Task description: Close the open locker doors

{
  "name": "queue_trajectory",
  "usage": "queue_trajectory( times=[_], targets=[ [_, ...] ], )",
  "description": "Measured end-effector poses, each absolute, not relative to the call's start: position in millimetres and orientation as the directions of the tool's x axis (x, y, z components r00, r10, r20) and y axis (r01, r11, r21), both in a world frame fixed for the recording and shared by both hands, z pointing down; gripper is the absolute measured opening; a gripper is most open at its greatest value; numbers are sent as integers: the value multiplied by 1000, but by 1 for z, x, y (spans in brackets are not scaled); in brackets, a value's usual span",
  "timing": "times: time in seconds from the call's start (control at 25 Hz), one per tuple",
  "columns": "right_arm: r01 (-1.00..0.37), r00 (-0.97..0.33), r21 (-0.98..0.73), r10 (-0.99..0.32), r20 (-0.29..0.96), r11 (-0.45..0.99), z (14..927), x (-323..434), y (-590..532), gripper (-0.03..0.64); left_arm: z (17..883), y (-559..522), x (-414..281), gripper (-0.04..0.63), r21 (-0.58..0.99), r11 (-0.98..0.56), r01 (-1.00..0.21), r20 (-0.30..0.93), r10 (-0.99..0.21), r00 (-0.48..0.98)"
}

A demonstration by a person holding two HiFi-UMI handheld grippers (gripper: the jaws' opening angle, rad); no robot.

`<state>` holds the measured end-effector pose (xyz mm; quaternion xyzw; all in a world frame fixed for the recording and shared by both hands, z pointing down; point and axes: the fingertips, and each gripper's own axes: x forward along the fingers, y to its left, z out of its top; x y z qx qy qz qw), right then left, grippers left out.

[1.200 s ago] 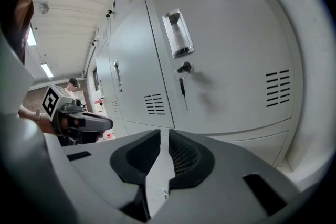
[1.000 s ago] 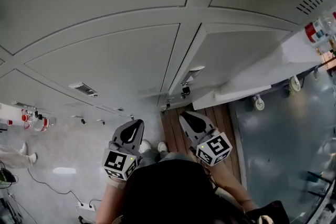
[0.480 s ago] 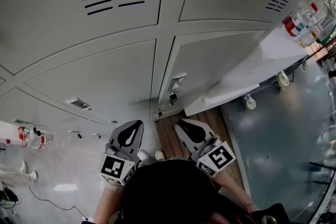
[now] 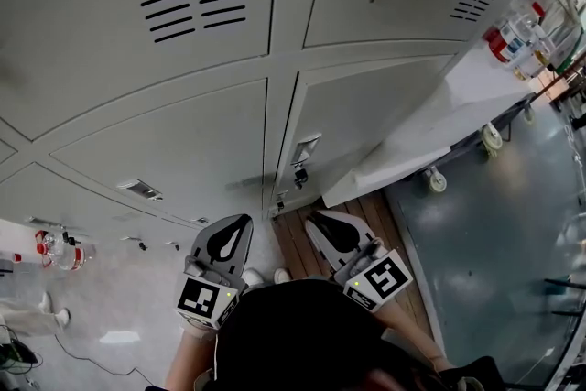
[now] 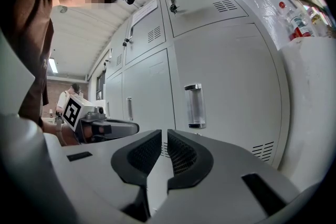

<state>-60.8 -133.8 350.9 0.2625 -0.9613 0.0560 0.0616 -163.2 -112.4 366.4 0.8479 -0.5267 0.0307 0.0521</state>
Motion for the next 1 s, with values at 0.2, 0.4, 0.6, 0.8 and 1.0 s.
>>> queue_trajectory(
  times=[0.2, 0.4, 0.6, 0.8, 1.0],
  targets=[
    [-519, -848, -67, -504, 162, 852, 352, -61, -132, 54, 364, -109, -161, 20, 47, -447, -893, 104, -887, 450],
    [-518, -851, -89, -502, 151, 851, 354, -61, -127, 52, 369, -104, -163, 20, 49, -433, -900, 122, -892, 436],
    [-507, -858, -100, -489, 158, 856, 359, -63, -121, 52, 371, -97, -166, 20, 46, -418, -907, 141, -897, 420],
    [-494, -866, -107, -476, 153, 863, 360, -66, -116, 52, 378, -89, -165, 20, 57, -414, -909, 142, -898, 418],
    [-486, -871, -125, -468, 152, 865, 363, -69, -113, 51, 383, -81, -160, 20, 70, -431, -900, 147, -888, 436]
  ],
)
